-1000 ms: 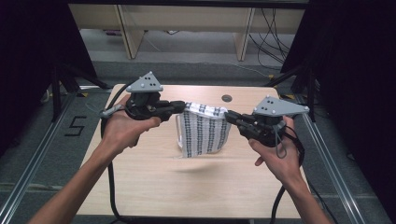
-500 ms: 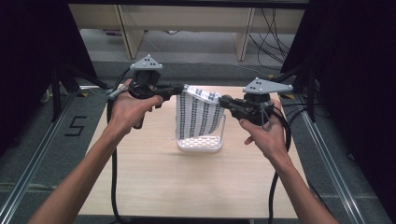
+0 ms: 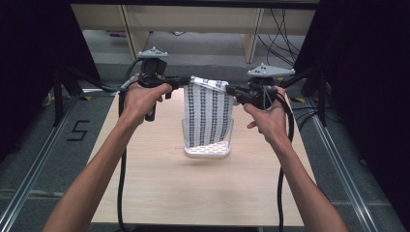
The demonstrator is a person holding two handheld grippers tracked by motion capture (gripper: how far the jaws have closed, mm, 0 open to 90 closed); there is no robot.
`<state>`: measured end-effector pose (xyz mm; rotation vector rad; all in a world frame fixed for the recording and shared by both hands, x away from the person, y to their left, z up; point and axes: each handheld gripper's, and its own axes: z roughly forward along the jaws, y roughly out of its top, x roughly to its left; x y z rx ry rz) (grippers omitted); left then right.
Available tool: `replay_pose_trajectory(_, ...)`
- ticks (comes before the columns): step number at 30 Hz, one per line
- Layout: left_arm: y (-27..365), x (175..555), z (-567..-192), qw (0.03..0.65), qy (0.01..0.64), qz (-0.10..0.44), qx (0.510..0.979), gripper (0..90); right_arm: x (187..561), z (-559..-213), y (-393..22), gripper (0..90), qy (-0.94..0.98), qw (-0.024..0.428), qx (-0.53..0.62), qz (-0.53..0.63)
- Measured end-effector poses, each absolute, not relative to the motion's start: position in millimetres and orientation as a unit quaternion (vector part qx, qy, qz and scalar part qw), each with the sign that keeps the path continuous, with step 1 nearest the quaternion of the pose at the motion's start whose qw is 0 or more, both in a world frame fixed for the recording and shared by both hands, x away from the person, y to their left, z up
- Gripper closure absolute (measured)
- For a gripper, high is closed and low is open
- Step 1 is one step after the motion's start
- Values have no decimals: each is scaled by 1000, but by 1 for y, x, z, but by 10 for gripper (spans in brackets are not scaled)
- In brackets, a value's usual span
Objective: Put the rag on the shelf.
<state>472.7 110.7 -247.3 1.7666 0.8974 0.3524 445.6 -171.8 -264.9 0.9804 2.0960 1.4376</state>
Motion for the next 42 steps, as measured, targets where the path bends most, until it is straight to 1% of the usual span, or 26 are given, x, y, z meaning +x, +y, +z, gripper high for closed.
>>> replay_pose_trajectory(4,109,484,-252,540,387,141,734,862,457,-268,-171,874,753,209,353,515)
replay_pose_trajectory(6,109,496,-259,536,405,135,728,862,467,-273,-170,872,746,198,373,514)
replay_pose_trajectory(7,109,496,-259,536,405,135,728,862,467,-273,-170,872,746,198,373,514)
replay_pose_trajectory(8,107,503,-265,534,413,128,727,862,475,-278,-170,870,749,200,374,510)
replay_pose_trajectory(9,107,503,-265,534,413,128,727,862,478,-279,-170,870,745,189,390,507)
replay_pose_trajectory(11,105,509,-271,530,420,125,726,862,483,-282,-170,869,744,195,387,509)
replay_pose_trajectory(12,104,512,-274,527,424,123,726,862,488,-285,-169,868,741,185,404,503)
replay_pose_trajectory(14,103,518,-280,526,433,116,723,862,493,-287,-170,867,743,189,400,502)
replay_pose_trajectory(17,103,524,-285,521,443,111,722,861,507,-298,-169,860,739,176,422,494)
replay_pose_trajectory(21,99,529,-293,508,447,110,728,860,515,-304,-167,851,746,180,425,480)
replay_pose_trajectory(25,97,533,-301,489,450,108,739,858,521,-310,-164,828,745,175,436,473)
replay_pose_trajectory(28,97,535,-310,484,453,102,742,857,524,-315,-163,797,748,183,437,464)
replay_pose_trajectory(30,97,538,-314,478,459,99,742,835,527,-318,-160,755,748,186,444,457)
replay_pose_trajectory(31,98,539,-317,477,461,95,742,835,527,-318,-160,755,748,186,444,457)
replay_pose_trajectory(32,99,540,-319,474,467,89,742,776,528,-319,-160,742,746,187,446,458)
replay_pose_trajectory(33,100,540,-320,454,485,93,742,545,527,-318,-158,700,748,189,441,459)
replay_pose_trajectory(34,100,540,-320,454,485,93,742,422,527,-318,-158,674,753,191,434,457)
replay_pose_trajectory(35,100,540,-319,441,497,97,741,422,527,-318,-158,674,753,191,434,457)
replay_pose_trajectory(36,102,540,-319,436,499,96,742,355,526,-318,-157,658,753,191,436,454)
replay_pose_trajectory(37,104,538,-318,438,500,101,741,339,526,-317,-158,652,755,194,434,452)
replay_pose_trajectory(38,108,536,-317,442,496,101,741,330,525,-317,-159,633,751,186,442,454)
replay_pose_trajectory(39,108,536,-317,442,496,101,741,334,525,-317,-159,633,751,186,442,454)
replay_pose_trajectory(40,110,535,-316,441,491,103,744,337,524,-316,-160,609,751,187,446,450)
replay_pose_trajectory(42,115,531,-314,443,490,106,744,336,524,-316,-161,603,752,189,443,450)
